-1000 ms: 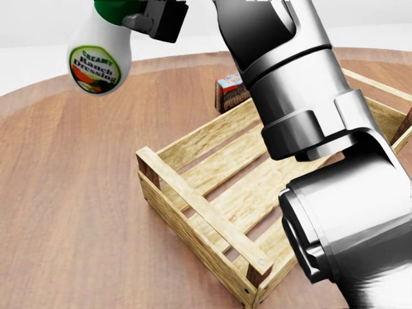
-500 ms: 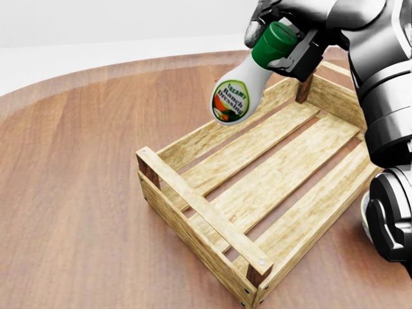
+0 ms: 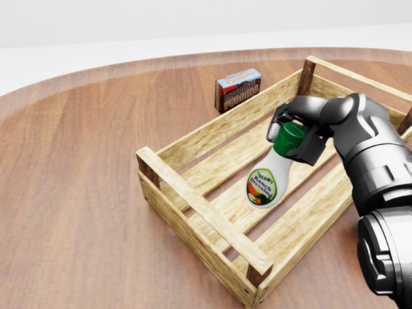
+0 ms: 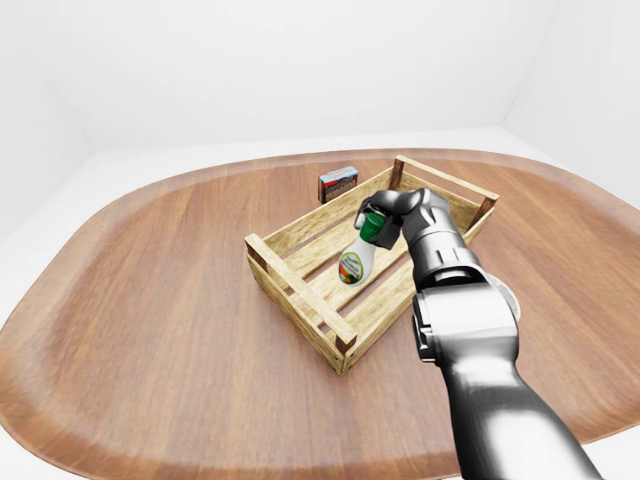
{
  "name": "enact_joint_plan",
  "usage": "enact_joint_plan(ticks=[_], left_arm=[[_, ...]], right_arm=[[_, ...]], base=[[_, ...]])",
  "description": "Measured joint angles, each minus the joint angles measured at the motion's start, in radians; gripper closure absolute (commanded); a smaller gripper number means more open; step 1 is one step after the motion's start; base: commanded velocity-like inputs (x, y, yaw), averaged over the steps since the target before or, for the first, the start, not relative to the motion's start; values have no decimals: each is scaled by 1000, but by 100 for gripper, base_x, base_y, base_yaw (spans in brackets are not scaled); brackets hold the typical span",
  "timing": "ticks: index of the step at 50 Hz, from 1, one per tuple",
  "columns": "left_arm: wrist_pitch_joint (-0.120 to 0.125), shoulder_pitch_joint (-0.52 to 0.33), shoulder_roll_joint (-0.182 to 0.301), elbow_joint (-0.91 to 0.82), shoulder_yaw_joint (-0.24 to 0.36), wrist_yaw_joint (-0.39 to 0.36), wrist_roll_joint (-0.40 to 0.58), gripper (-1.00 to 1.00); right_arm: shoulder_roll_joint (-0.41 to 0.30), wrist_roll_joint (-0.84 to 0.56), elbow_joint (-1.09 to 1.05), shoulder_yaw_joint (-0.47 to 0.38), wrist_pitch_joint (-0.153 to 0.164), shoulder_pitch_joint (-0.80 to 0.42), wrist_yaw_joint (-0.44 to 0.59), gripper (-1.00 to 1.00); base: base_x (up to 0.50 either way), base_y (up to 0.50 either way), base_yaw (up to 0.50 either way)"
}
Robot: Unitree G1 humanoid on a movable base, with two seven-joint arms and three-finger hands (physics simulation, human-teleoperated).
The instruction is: Pick up the salad dressing and put it in the tray.
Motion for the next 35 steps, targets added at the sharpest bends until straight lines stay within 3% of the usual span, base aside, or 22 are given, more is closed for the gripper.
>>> enact_joint_plan(ticks=[17,35], left_arm=[[0,5,-10,7,-1,-8,11,-100],[0,4,-14,25,-7,-15,22,-100]], right_arm=[[54,-188,28,-6,0,33,-164,100],[83,-236,37,-49,0,90,-243,100]], base=[[0,0,0],[0,0,0]])
